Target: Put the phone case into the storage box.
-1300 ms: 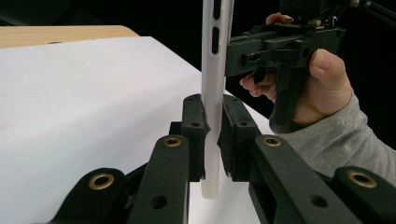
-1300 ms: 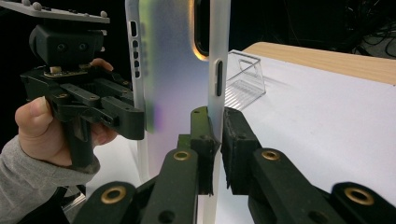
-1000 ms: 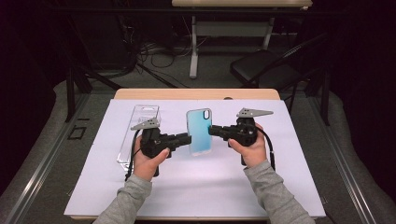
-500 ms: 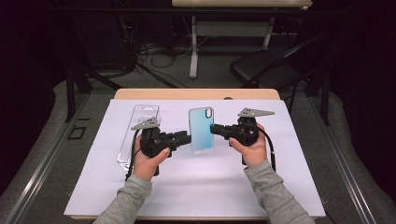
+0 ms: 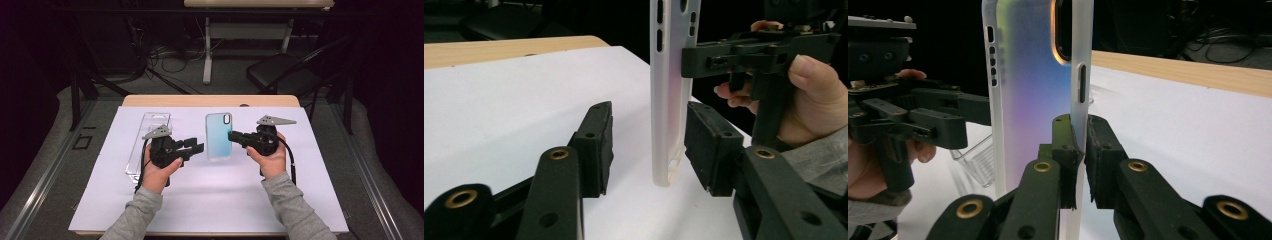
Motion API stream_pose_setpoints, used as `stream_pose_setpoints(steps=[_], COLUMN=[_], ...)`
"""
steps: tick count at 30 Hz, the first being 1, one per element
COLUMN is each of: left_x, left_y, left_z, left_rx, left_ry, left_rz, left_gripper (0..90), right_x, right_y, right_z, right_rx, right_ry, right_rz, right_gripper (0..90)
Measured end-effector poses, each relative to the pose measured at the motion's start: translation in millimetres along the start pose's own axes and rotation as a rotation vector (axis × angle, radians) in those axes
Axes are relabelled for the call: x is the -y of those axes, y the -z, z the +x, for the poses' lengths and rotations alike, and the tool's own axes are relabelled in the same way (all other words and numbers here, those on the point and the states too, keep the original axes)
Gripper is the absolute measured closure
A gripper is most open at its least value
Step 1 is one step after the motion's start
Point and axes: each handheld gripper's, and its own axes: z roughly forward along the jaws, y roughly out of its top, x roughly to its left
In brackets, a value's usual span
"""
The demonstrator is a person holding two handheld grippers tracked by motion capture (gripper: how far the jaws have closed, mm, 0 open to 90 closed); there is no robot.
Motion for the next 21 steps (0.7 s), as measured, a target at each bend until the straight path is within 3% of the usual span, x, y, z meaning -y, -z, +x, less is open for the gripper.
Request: stream_pose_setpoints(steps=[13,18,21], left_x=[0.0,-0.1,-0.1], left_y=[-0.1,0.3,0.5], left_z=[1.3,1.4,1.5], left_rx=[-0.076,-0.131,-0.144], left_ry=[-0.021,-0.036,-0.040], left_rz=[-0.016,-0.023,-0.022], left_gripper=[45.1,42.2,41.9], right_x=[3.7,6.1,7.2], right_y=[-0.5,-3.1,-4.3], right_z=[3.3,4.6,6.7], right_rx=[0.108,0.128,0.142], right_ry=[0.034,0.047,0.061], right_rz=[-0.016,-0.021,-0.018], right_gripper=[84.2,84.1,84.1])
